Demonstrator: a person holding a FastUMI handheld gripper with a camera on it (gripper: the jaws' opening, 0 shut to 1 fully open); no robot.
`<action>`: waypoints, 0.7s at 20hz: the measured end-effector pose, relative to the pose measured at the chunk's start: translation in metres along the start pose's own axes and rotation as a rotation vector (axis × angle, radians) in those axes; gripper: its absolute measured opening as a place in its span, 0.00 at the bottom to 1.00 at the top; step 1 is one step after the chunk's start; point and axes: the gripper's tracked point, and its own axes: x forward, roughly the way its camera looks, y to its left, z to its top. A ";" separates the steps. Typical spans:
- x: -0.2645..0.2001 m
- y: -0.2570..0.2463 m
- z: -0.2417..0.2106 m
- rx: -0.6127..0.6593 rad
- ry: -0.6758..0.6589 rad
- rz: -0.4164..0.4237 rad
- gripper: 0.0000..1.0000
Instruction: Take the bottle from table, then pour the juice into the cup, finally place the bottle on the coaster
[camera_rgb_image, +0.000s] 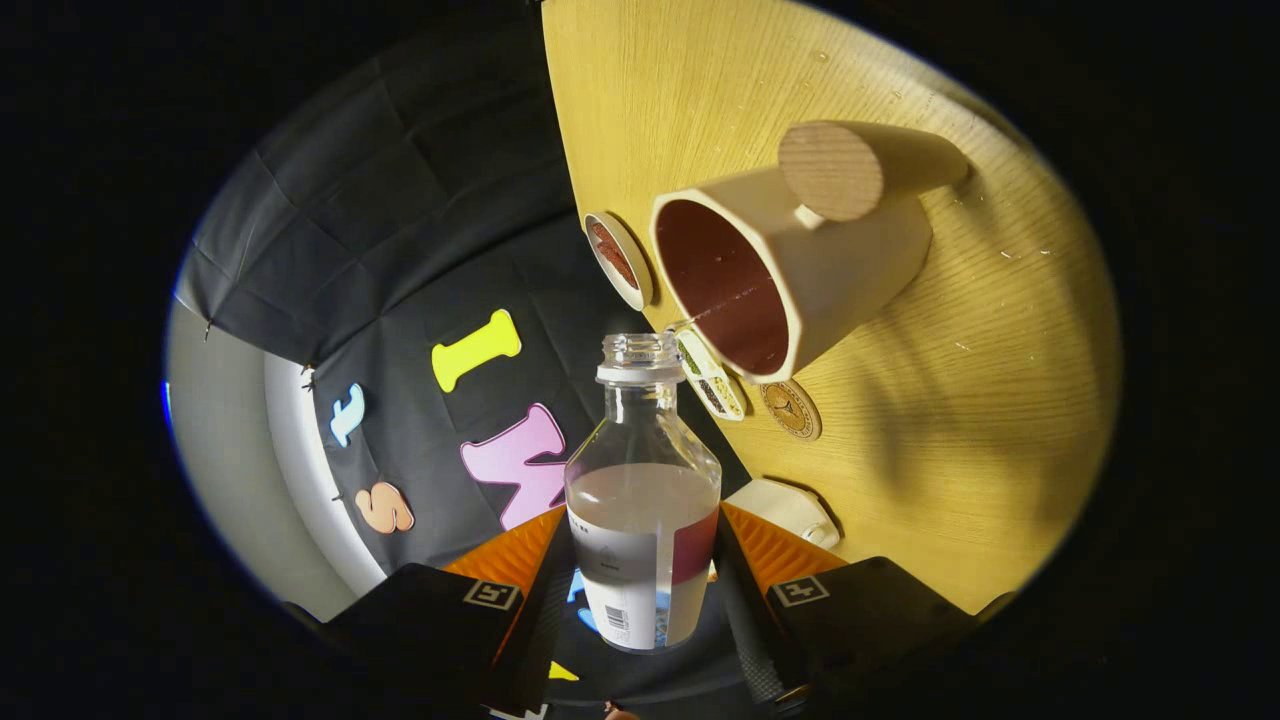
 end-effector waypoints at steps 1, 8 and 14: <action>0.000 -0.001 -0.001 0.003 0.002 -0.004 0.76; 0.002 -0.001 -0.005 0.031 0.002 -0.007 0.76; 0.002 0.001 -0.003 0.061 0.010 -0.008 0.76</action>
